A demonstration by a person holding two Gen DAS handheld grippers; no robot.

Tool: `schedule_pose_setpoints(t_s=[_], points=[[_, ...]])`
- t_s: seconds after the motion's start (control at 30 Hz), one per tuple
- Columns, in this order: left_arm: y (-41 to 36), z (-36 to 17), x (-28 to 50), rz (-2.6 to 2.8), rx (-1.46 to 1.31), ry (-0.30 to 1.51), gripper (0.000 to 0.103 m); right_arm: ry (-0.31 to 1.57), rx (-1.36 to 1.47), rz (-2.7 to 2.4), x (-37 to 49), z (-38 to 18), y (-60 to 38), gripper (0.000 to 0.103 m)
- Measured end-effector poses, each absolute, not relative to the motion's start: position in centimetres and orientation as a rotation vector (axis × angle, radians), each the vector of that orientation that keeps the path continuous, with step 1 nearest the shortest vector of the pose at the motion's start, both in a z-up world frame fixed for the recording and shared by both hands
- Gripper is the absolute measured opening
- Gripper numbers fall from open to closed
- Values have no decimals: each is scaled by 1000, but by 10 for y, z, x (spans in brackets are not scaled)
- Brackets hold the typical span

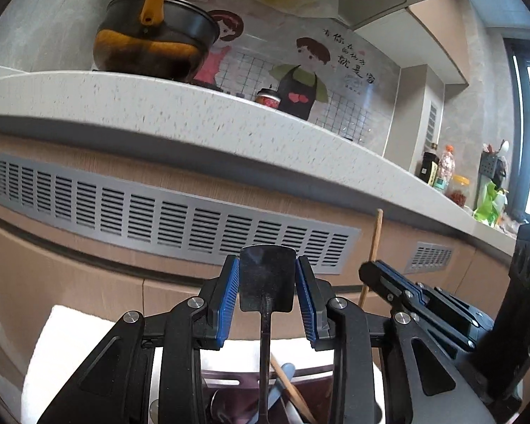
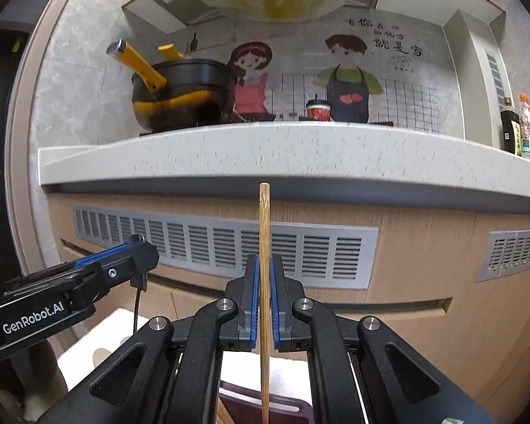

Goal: Organize utensils

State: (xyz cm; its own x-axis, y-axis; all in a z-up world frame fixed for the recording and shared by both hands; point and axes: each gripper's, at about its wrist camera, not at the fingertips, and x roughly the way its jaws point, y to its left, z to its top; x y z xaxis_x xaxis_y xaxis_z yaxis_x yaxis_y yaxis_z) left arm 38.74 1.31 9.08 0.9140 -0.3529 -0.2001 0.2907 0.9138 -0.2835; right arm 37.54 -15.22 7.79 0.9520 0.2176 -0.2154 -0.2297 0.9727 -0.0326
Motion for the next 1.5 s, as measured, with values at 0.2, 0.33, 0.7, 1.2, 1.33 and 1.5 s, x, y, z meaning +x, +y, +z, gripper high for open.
schedule_pose_setpoints(t_s=[0.2, 0.33, 0.7, 1.2, 1.33, 1.5], points=[[10, 59, 389, -340, -240, 306, 75, 392, -84, 311, 378, 50, -154, 14], [24, 51, 393, -300, -277, 383, 77, 427, -119, 265, 361, 33, -160, 69], [44, 58, 283, -132, -164, 473, 87, 532, -108, 201, 270, 32, -183, 77], [1, 19, 118, -56, 30, 505, 103, 508, 1, 66, 129, 17, -198, 103], [-4, 13, 102, -17, 22, 515, 103, 511, -14, 31, 113, 6, -200, 103], [-3, 13, 98, -13, 0, 523, 103, 528, 14, 20, 112, 3, -209, 103]])
